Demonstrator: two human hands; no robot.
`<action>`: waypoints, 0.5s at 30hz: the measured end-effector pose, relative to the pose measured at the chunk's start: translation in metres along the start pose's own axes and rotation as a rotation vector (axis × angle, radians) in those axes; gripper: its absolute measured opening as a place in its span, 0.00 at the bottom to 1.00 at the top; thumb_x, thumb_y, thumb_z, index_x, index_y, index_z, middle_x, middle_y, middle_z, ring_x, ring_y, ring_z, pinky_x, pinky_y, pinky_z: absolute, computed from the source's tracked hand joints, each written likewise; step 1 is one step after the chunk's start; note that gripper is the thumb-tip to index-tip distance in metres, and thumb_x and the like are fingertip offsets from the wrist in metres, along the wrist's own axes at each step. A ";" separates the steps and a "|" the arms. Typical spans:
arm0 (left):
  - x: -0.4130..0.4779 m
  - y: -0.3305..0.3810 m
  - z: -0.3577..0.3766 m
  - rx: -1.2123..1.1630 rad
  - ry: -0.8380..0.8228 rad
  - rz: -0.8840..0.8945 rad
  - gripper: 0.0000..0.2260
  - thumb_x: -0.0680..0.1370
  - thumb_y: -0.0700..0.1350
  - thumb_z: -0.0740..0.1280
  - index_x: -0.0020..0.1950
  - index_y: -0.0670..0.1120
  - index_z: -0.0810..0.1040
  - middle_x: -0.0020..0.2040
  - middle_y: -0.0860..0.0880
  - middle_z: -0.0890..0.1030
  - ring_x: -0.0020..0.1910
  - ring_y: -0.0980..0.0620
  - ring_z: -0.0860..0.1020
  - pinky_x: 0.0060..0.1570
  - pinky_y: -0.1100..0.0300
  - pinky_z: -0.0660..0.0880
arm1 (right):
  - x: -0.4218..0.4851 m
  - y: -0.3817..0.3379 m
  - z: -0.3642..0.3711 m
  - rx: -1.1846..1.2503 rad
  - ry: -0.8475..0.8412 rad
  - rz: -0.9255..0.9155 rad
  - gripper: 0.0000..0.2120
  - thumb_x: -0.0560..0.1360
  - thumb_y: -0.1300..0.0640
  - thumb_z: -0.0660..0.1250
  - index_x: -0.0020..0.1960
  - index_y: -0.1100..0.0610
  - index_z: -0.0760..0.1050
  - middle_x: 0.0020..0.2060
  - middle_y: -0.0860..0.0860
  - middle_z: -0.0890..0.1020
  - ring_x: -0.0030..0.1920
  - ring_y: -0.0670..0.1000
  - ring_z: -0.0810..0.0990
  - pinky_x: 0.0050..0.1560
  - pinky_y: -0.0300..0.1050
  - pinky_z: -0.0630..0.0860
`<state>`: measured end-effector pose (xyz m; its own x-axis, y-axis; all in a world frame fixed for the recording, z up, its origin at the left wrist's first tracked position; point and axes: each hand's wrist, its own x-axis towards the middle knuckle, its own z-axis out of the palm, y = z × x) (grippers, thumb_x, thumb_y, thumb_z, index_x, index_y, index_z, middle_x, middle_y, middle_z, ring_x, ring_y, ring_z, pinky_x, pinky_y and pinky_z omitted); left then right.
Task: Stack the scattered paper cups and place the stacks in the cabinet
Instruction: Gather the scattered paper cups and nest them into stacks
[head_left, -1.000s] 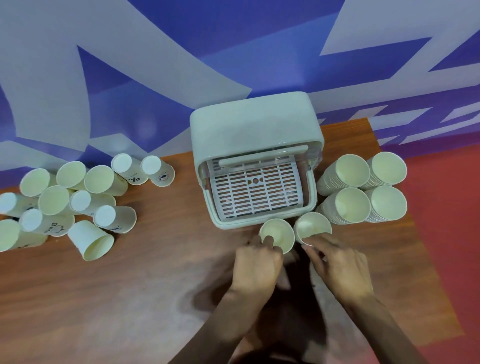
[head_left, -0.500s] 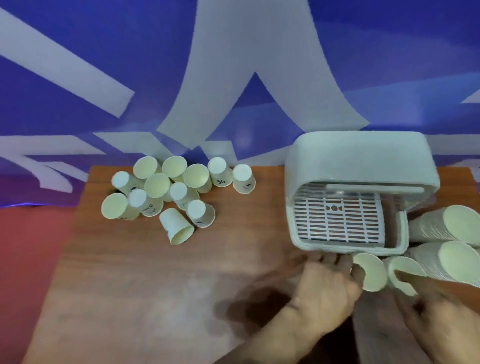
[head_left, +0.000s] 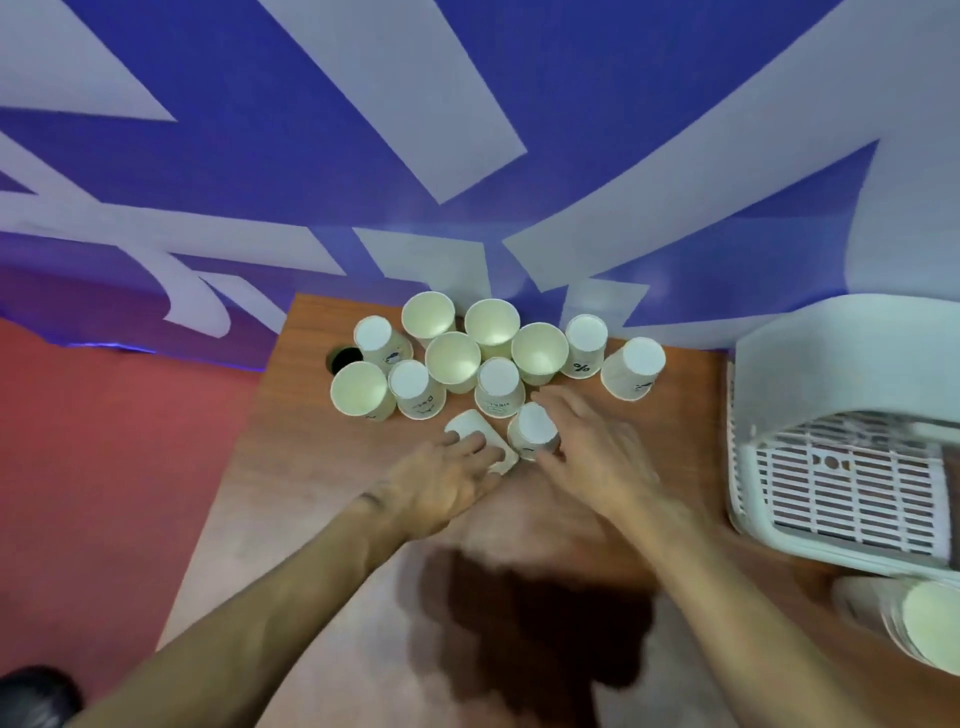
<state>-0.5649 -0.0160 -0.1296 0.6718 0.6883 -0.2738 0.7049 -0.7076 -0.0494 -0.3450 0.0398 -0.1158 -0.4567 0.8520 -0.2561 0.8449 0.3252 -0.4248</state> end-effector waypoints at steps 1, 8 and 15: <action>-0.001 -0.007 0.005 0.044 0.004 0.056 0.14 0.70 0.41 0.69 0.55 0.48 0.77 0.60 0.47 0.76 0.54 0.46 0.73 0.45 0.54 0.75 | 0.008 -0.005 0.007 -0.019 -0.004 -0.009 0.28 0.78 0.48 0.67 0.76 0.47 0.63 0.74 0.42 0.65 0.61 0.53 0.79 0.51 0.51 0.78; 0.018 -0.040 0.019 0.082 0.104 0.136 0.12 0.67 0.40 0.76 0.47 0.45 0.78 0.53 0.44 0.76 0.49 0.45 0.73 0.36 0.52 0.74 | 0.027 -0.006 0.023 -0.059 -0.033 -0.017 0.25 0.76 0.49 0.70 0.71 0.43 0.68 0.66 0.41 0.73 0.58 0.51 0.80 0.48 0.48 0.75; -0.003 -0.015 0.009 -0.356 0.239 -0.324 0.18 0.60 0.41 0.79 0.45 0.47 0.76 0.52 0.48 0.75 0.40 0.46 0.77 0.28 0.58 0.69 | -0.058 0.001 0.060 0.037 0.154 0.158 0.18 0.73 0.42 0.71 0.62 0.43 0.76 0.67 0.36 0.72 0.45 0.44 0.83 0.37 0.41 0.73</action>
<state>-0.5796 -0.0091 -0.1364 0.4106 0.9091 -0.0701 0.8905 -0.3834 0.2450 -0.3345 -0.0334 -0.1532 -0.2689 0.9446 -0.1881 0.8907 0.1695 -0.4219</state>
